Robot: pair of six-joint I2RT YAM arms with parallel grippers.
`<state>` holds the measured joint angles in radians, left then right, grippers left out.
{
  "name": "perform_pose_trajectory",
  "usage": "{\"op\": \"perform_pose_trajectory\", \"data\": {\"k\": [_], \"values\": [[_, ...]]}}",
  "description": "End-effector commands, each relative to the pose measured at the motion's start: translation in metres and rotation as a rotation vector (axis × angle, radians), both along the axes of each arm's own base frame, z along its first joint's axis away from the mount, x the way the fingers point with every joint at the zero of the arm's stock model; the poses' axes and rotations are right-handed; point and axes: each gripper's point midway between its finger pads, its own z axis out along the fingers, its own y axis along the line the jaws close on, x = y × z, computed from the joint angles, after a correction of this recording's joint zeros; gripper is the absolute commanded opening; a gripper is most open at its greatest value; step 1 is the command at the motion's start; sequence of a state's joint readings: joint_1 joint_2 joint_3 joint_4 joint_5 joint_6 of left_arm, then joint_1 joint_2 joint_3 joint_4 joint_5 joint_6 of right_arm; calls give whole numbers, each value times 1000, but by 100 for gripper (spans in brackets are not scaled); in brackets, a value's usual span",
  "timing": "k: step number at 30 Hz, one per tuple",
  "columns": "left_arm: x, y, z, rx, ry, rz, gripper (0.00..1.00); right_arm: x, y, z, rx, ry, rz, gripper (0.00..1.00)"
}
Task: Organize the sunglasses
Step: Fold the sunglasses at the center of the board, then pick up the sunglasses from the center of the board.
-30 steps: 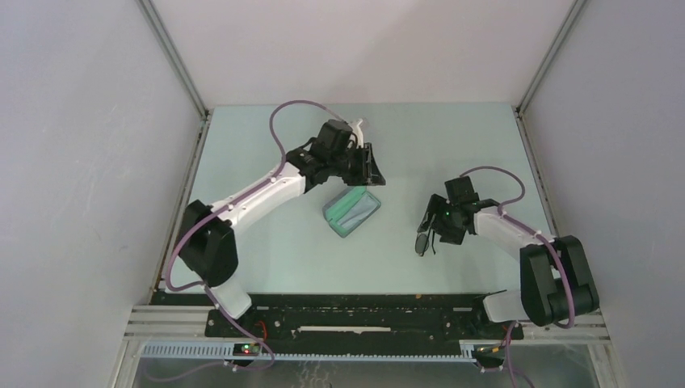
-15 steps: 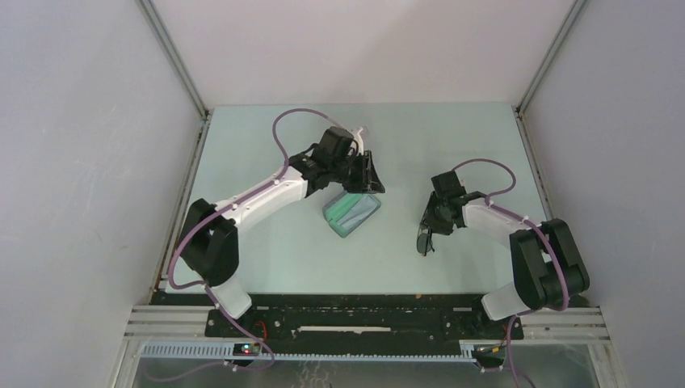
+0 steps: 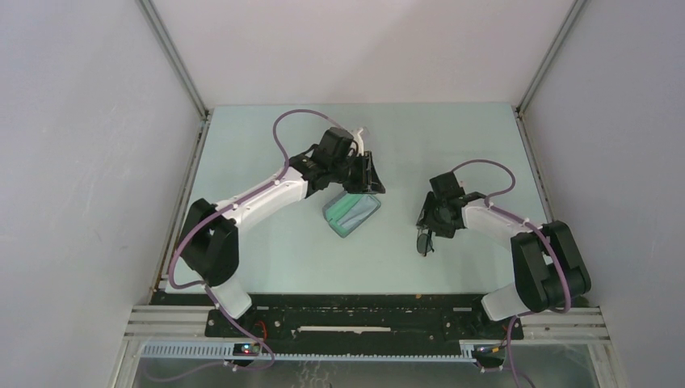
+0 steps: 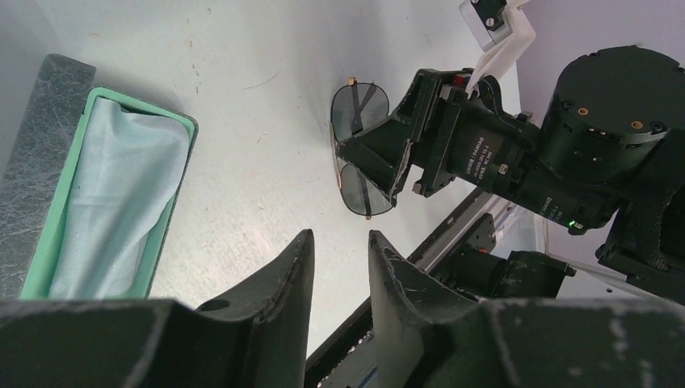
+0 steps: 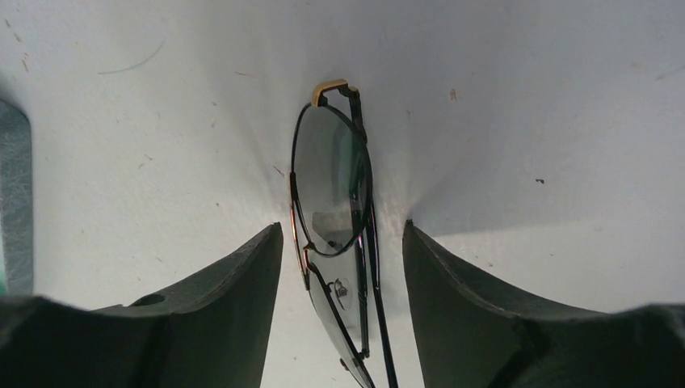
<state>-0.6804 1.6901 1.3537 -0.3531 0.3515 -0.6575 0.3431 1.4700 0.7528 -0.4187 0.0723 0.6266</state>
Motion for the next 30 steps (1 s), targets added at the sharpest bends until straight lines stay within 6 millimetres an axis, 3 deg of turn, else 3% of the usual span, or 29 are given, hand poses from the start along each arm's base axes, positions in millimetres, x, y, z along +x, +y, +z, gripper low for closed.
{"op": "perform_pose_trajectory", "data": {"k": [1, 4, 15, 24, 30], "values": [[-6, -3, -1, -26, 11, -22, 36, -5, 1, 7, -15, 0, 26, 66], [-6, -4, -3, -27, 19, -26, 36, -8, 3, 5, -8, 13, 34, 65], [-8, -8, -4, -34, 30, -47, 35, -4, 11, -4, 19, 24, 23, 38], [-8, -9, -5, -34, 33, -54, 35, 2, 11, 18, 35, -49, 22, 31], [-2, 1, -3, -4, 23, -37, 35, 8, 14, 40, 59, -111, 27, 29]]}}
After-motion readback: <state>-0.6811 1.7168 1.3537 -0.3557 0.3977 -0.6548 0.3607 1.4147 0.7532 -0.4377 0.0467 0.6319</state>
